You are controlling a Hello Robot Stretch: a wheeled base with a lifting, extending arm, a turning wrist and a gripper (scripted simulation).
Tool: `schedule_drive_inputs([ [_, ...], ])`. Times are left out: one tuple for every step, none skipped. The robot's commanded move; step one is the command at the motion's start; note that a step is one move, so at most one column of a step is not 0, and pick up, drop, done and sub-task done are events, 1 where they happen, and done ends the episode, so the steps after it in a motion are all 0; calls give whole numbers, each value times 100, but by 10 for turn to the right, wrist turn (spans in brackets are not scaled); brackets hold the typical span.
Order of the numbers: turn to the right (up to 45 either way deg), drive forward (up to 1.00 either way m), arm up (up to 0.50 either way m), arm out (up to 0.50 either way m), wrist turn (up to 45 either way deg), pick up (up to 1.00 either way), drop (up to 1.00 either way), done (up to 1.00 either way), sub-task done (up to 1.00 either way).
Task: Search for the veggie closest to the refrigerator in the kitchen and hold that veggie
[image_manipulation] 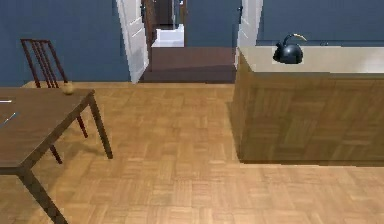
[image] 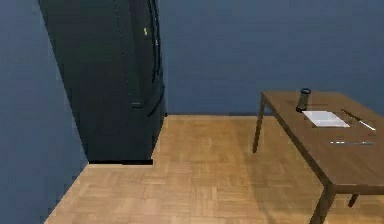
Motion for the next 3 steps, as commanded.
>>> schedule_drive_inputs([
  [0,100,0,0,0,0,0,0,0],
  [-270,0,0,0,0,0,0,0,0],
  [0,10,0,0,0,0,0,0,0],
])
